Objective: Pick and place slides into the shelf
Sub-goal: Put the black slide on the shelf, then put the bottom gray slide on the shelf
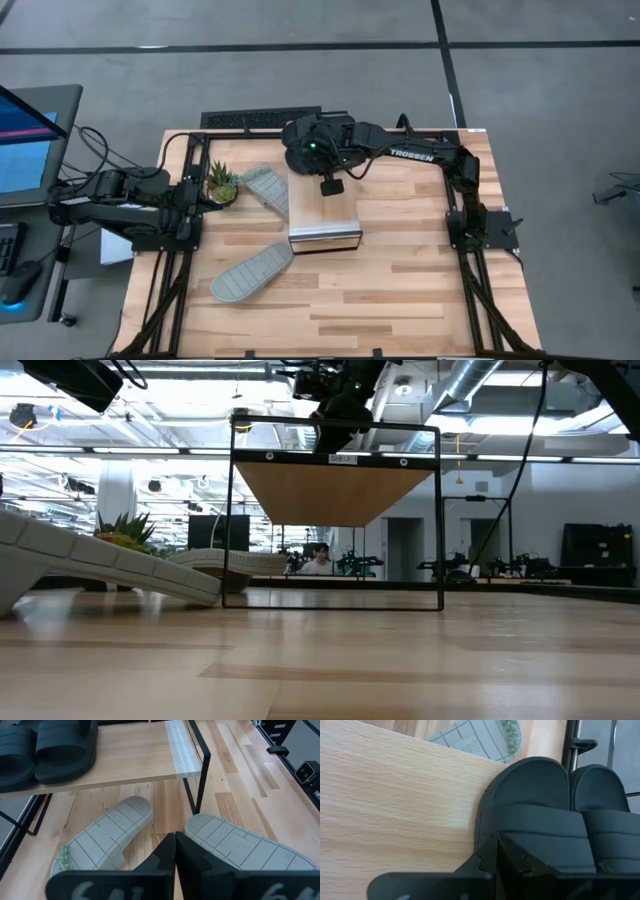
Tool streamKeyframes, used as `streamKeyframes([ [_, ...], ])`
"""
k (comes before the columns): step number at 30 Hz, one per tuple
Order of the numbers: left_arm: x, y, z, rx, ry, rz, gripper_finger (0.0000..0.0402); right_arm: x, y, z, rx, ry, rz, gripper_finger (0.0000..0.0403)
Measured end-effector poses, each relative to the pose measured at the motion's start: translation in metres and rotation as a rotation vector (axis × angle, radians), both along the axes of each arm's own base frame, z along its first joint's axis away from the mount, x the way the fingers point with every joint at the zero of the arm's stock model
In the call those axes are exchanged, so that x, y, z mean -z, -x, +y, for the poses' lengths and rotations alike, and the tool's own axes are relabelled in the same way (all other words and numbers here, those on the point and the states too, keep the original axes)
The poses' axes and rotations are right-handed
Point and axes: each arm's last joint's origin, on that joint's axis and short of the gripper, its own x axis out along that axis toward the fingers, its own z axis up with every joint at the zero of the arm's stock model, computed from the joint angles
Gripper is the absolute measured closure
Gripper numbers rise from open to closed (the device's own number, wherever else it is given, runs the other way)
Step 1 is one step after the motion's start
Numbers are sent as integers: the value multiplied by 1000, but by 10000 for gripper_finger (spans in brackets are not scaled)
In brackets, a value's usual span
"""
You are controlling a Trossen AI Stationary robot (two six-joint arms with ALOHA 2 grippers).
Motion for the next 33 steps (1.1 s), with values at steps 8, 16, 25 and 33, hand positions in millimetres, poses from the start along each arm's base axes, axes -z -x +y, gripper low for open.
streamKeyframes([
  [8, 0, 0, 0, 0, 0, 0, 401, 0, -5, 26, -57, 2, -1, 403],
  [16, 0, 0, 0, 0, 0, 0, 401, -33, -14, 63, -20, 150, -136, 403],
  [25, 0, 0, 0, 0, 0, 0, 401, -107, 13, 69, 344, 224, -415, 403],
  [33, 0, 0, 0, 0, 0, 0, 401, -128, 71, 50, 583, 87, -416, 403],
])
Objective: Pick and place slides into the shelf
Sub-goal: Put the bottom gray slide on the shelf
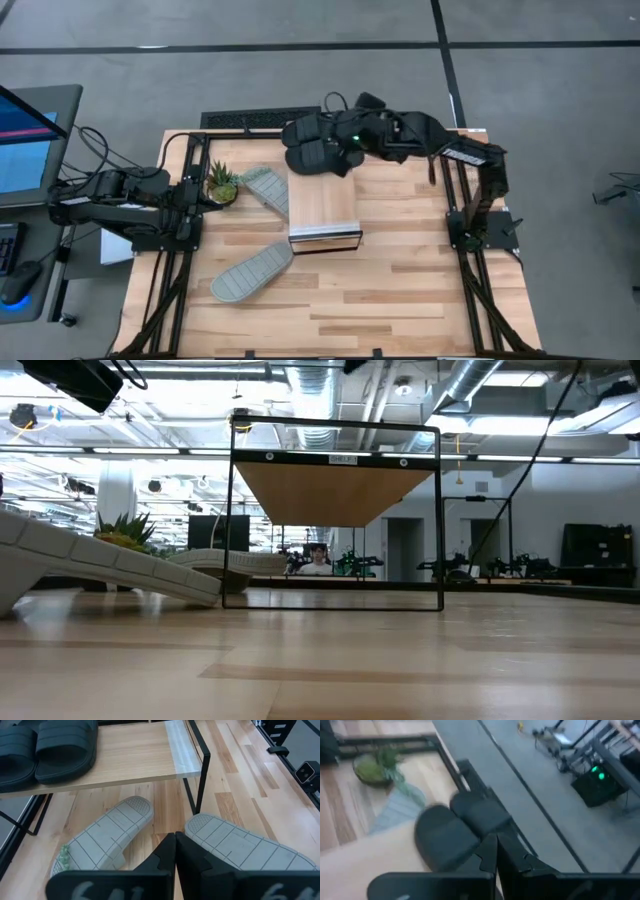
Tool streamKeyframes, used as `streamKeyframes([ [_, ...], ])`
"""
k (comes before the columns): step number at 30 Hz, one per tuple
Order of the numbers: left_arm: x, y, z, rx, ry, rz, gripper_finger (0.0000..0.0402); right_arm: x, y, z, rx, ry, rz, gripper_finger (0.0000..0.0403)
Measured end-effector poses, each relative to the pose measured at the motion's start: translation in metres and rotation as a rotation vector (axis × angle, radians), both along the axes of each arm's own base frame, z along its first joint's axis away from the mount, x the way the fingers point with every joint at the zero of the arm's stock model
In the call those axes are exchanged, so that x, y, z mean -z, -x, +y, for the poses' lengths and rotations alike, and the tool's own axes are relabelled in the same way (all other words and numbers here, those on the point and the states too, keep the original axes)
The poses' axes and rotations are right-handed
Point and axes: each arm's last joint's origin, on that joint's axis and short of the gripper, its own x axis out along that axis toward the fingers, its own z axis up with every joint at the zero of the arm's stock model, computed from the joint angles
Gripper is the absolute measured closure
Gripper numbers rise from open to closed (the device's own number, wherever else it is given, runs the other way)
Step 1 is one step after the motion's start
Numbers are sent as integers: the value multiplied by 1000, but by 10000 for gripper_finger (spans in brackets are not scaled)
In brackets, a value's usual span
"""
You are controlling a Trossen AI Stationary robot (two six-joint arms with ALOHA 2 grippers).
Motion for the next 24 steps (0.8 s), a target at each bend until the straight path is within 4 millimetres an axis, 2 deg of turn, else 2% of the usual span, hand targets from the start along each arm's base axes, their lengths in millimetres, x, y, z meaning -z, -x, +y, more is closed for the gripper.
streamKeyframes([
  [5, 0, 0, 0, 0, 0, 0, 401, 11, 18, 0, -5, 10, -103, 403],
  [9, 0, 0, 0, 0, 0, 0, 401, 33, 37, 1, -35, -8, -274, 403],
  [17, 0, 0, 1, 51, -126, 0, 401, 78, 100, 10, -156, -85, -581, 403],
  [24, 0, 0, 1, 54, -133, -1, 401, 109, 148, 22, -175, -138, -657, 403],
])
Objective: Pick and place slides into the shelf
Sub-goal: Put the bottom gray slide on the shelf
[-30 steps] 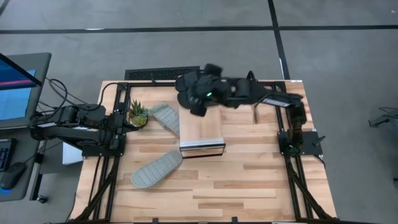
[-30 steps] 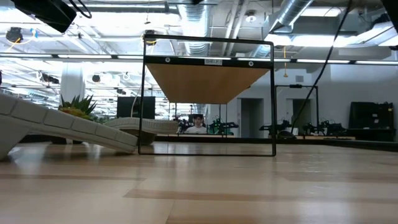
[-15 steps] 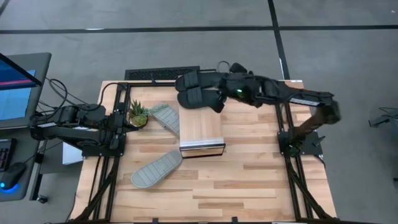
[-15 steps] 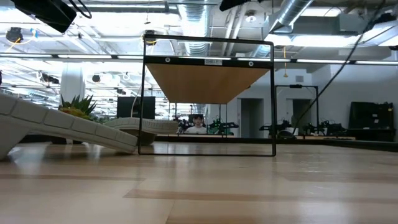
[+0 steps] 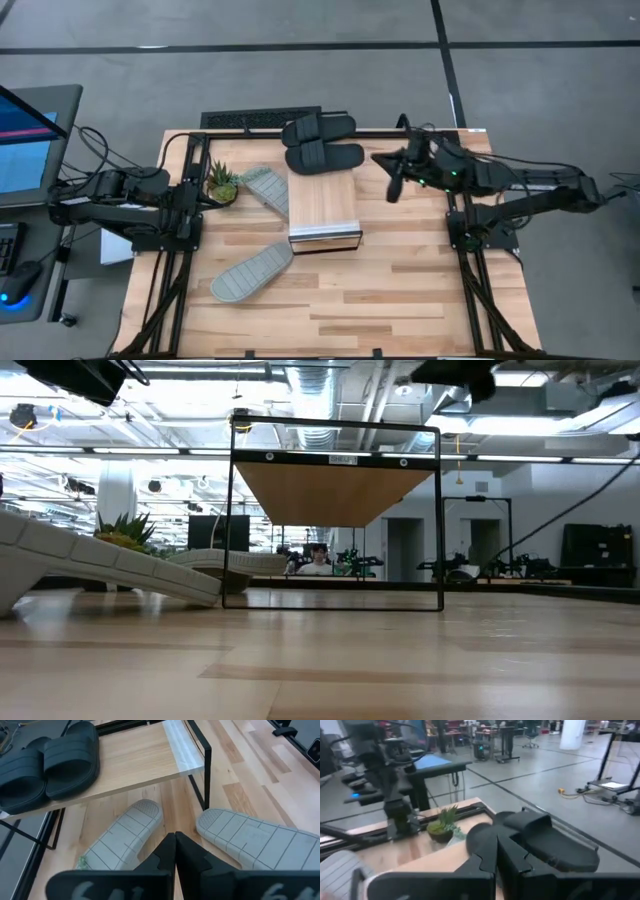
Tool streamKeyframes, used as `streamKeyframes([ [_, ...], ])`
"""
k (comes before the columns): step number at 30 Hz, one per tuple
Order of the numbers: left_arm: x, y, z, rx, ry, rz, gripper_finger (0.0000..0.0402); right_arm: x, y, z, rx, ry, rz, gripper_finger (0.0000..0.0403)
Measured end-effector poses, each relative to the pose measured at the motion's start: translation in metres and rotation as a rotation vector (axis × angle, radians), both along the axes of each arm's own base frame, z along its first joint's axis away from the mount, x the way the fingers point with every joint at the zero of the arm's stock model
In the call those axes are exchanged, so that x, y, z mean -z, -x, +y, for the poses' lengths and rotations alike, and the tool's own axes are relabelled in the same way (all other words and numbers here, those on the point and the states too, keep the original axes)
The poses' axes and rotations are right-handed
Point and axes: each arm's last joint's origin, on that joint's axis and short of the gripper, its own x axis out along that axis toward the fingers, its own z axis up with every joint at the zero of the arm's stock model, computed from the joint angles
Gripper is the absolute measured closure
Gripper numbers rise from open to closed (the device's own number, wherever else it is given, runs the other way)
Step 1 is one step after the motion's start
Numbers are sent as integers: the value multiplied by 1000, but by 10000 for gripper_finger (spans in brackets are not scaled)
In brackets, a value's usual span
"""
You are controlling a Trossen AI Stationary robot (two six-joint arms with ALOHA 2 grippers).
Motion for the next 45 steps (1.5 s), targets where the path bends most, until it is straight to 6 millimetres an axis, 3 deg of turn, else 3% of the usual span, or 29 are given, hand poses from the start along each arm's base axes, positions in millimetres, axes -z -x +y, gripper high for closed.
streamKeyframes([
  [6, 0, 0, 0, 11, -19, -1, 401, 31, 25, 10, -44, -19, 7, 403],
  [15, -3, -2, 0, -84, 135, -45, 401, 73, 42, 16, -73, -76, -147, 403],
  [23, -25, -11, 0, -259, 583, -293, 401, 111, 45, 19, -69, -226, -124, 403],
  [29, -24, -12, 1, -360, 753, -319, 401, 128, 45, 22, -74, -292, -123, 403],
  [33, -6, -16, -1, -400, 907, -197, 401, 136, 46, 22, -65, -322, -105, 403],
  [38, 22, -16, -5, -511, 1113, 81, 401, 140, 46, 23, -63, -340, -96, 403],
  [45, 30, -15, -16, -377, 1213, 267, 401, 148, 48, 26, -72, -371, -79, 403],
])
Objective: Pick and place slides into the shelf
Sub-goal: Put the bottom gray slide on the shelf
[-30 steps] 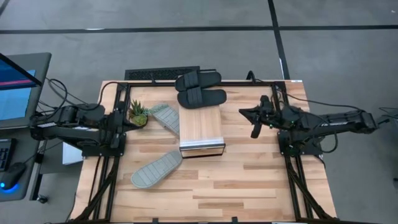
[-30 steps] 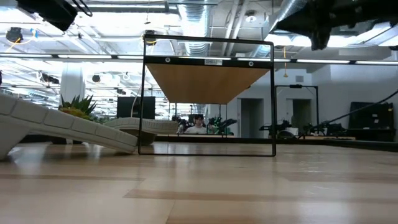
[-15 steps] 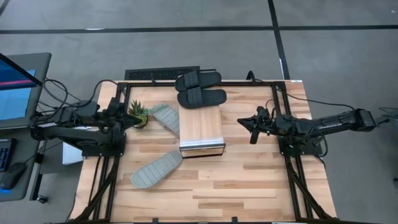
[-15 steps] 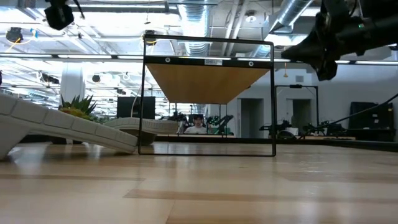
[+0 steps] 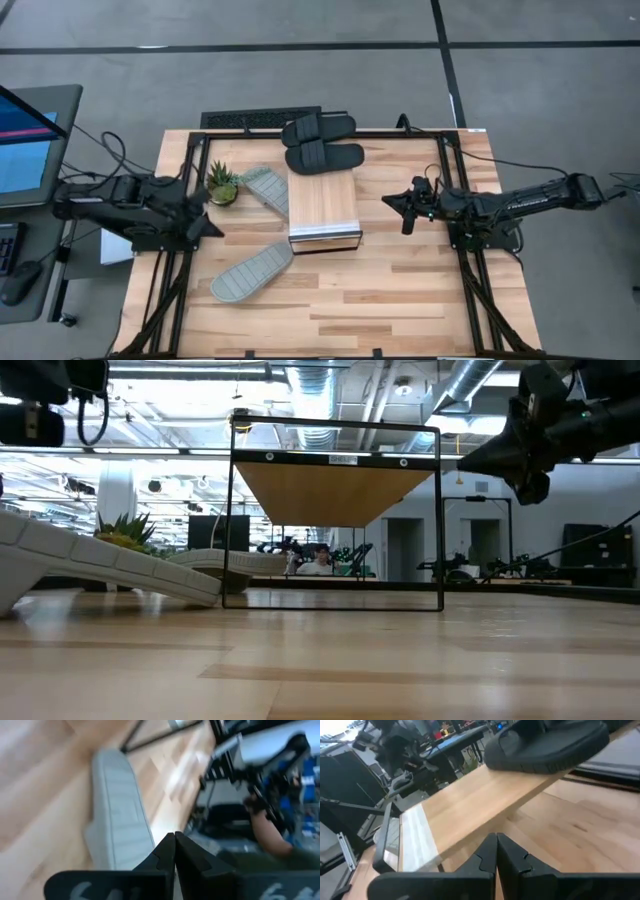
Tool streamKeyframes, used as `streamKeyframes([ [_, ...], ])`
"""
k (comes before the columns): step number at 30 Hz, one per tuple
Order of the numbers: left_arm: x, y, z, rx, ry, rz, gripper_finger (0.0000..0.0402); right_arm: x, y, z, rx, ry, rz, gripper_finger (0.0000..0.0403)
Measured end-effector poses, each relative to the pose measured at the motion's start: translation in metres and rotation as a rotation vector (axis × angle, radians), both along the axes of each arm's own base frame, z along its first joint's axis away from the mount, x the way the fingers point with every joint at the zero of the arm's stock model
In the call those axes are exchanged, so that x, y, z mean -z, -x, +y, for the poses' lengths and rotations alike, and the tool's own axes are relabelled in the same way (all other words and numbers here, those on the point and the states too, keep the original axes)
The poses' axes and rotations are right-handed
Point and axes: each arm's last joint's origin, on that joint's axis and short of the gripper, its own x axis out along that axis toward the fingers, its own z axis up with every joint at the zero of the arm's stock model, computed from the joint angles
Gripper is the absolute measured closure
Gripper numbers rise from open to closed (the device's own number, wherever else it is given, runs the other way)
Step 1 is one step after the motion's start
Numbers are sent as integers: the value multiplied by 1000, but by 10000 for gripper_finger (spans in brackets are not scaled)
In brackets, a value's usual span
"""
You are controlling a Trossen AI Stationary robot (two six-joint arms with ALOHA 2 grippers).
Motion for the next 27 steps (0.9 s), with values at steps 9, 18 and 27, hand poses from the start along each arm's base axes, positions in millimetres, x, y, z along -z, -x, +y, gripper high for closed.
streamKeyframes([
  [9, 1, 0, -15, 125, -17, 20, 401, 9, 3, 8, -45, -40, 19, 403],
  [18, 3, -8, -29, 182, -79, 36, 402, 9, 3, 9, -51, -39, 19, 403],
  [27, 14, -16, -52, 399, -68, 173, 402, 9, 3, 9, -51, -38, 19, 403],
])
